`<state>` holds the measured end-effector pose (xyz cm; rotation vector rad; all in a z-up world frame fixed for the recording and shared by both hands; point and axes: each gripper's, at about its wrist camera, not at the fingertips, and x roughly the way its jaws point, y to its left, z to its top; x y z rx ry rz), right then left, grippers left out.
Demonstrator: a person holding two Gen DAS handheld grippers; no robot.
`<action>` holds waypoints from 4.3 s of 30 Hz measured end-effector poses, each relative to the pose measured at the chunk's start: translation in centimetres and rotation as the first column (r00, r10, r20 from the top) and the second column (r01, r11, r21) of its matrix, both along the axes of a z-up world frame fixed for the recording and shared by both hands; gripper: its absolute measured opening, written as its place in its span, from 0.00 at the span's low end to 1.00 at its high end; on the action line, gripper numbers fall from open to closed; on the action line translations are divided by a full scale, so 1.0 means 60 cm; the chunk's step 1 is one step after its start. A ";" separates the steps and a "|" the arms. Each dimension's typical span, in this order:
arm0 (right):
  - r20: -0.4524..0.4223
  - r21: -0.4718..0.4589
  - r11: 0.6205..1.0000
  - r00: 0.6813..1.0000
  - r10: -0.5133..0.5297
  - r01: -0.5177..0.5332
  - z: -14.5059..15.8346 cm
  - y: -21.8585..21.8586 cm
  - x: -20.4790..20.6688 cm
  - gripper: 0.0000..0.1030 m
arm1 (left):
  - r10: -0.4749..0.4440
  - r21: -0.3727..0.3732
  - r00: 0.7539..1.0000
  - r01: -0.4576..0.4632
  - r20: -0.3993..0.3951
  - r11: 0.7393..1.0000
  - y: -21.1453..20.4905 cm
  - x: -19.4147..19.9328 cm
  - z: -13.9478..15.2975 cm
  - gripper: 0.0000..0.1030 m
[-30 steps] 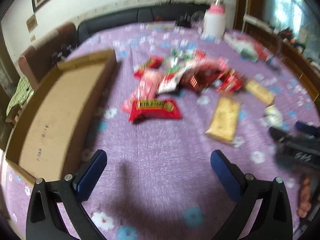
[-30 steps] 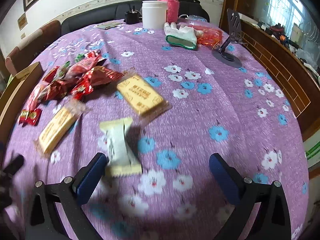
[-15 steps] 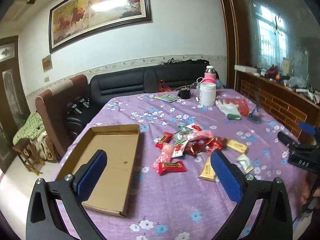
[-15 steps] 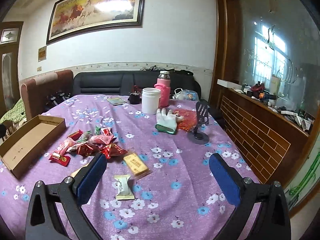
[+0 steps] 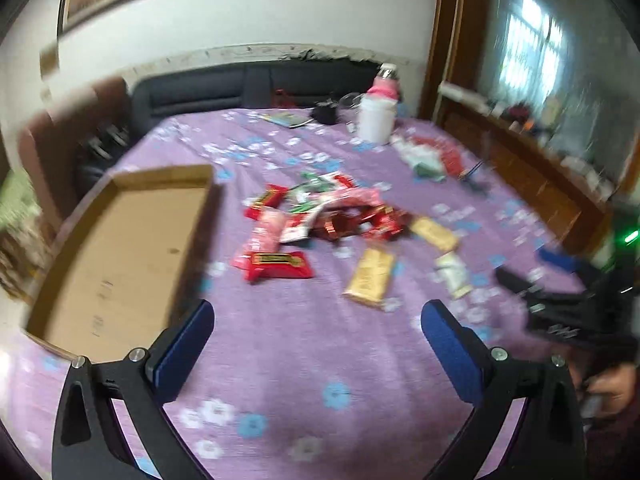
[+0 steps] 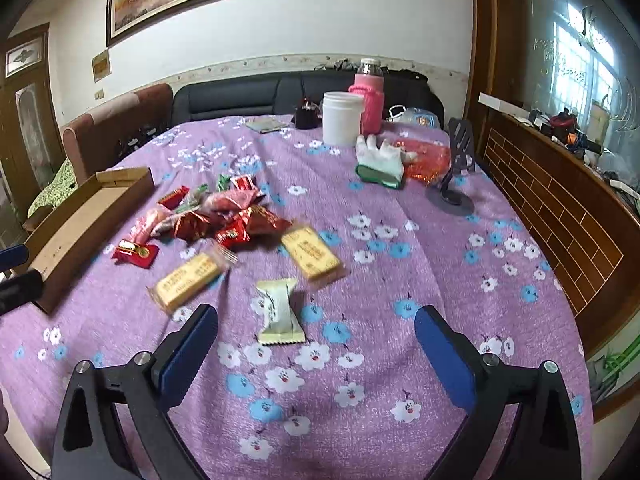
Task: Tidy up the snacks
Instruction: 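Grasp the white-green wrapped bar with the right gripper while the left gripper grasps the yellow cake bar, then carry both bars to the cardboard tray and open both grippers to drop them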
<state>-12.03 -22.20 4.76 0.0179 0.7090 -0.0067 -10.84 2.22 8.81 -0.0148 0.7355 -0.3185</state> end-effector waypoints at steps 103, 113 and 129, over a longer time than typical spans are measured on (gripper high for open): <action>-0.067 0.179 0.876 0.883 0.465 -0.448 0.117 0.474 0.282 0.25 | 0.341 0.164 0.940 -0.334 -0.009 0.928 0.323 0.272 0.082 0.32; -0.189 0.150 0.894 0.876 0.444 -0.421 0.010 0.526 0.391 0.25 | 0.333 0.095 0.921 -0.320 -0.201 0.943 0.341 0.400 -0.042 0.35; -0.092 0.069 0.907 0.902 0.421 -0.416 0.041 0.512 0.374 0.58 | 0.373 0.004 0.903 -0.381 -0.212 0.925 0.365 0.379 -0.035 0.66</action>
